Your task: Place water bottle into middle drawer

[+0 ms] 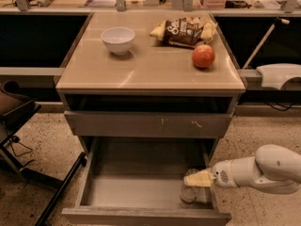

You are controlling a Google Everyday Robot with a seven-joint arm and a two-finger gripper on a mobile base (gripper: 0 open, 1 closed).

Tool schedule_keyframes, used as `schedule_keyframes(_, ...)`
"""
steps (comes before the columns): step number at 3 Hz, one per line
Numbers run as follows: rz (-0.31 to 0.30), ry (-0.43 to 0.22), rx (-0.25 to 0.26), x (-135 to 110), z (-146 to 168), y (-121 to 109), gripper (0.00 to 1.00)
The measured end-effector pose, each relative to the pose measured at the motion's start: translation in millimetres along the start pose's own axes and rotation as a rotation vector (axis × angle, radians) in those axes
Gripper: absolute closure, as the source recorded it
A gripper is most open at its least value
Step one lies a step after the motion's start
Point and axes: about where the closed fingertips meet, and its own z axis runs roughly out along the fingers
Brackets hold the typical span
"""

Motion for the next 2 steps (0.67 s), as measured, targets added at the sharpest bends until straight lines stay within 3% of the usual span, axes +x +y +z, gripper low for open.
schedule_keyframes(1,0.000,0.000,0.000,0.0,0.1,0.1,0.00)
schedule_keyframes(2,0.000,0.000,0.000,0.0,0.1,0.1,0.00)
